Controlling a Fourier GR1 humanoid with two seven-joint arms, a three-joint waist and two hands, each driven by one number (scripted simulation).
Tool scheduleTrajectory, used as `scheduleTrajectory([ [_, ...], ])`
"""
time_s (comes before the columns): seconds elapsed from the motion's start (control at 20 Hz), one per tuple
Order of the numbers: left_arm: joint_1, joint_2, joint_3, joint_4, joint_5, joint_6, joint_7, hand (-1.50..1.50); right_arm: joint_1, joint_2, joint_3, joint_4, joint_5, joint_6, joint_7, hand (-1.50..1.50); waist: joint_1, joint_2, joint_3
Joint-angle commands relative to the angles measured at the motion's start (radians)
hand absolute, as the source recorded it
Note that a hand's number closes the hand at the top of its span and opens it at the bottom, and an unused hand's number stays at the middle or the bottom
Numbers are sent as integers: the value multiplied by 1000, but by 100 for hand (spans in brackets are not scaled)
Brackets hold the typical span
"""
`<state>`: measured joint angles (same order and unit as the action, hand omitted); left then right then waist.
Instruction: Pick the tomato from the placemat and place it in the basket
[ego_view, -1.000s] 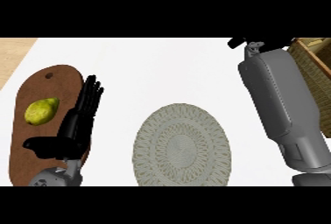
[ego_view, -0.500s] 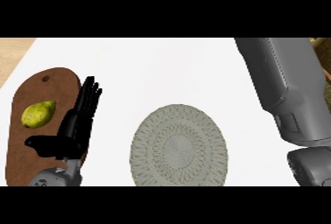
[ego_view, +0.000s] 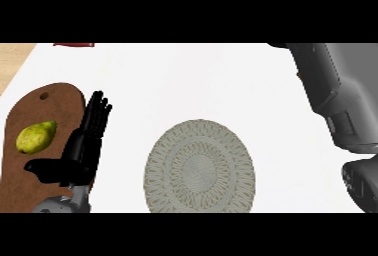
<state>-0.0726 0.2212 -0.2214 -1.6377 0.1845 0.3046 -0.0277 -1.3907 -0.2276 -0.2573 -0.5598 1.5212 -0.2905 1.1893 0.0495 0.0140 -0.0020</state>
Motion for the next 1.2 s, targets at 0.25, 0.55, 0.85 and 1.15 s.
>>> scheduleTrajectory([
  [0.25, 26, -12, 21, 20, -2, -1, -27, 0, 29, -72, -82, 13, 35, -69, 117, 150, -34, -9, 1],
  [0.55, 36, 10, 69, -7, 25, -16, 0, 0, 103, -55, -91, -45, 59, -35, 97, 150, -49, -17, 2],
  [0.85, 45, -20, 32, -52, -22, 19, 24, 0, 154, -95, -142, -75, 27, 25, 31, 150, -51, -17, 2],
  [1.15, 54, -14, 44, -39, -32, -2, 15, 0, 257, -102, -176, -63, 3, -20, -19, 150, -42, -13, 2],
])
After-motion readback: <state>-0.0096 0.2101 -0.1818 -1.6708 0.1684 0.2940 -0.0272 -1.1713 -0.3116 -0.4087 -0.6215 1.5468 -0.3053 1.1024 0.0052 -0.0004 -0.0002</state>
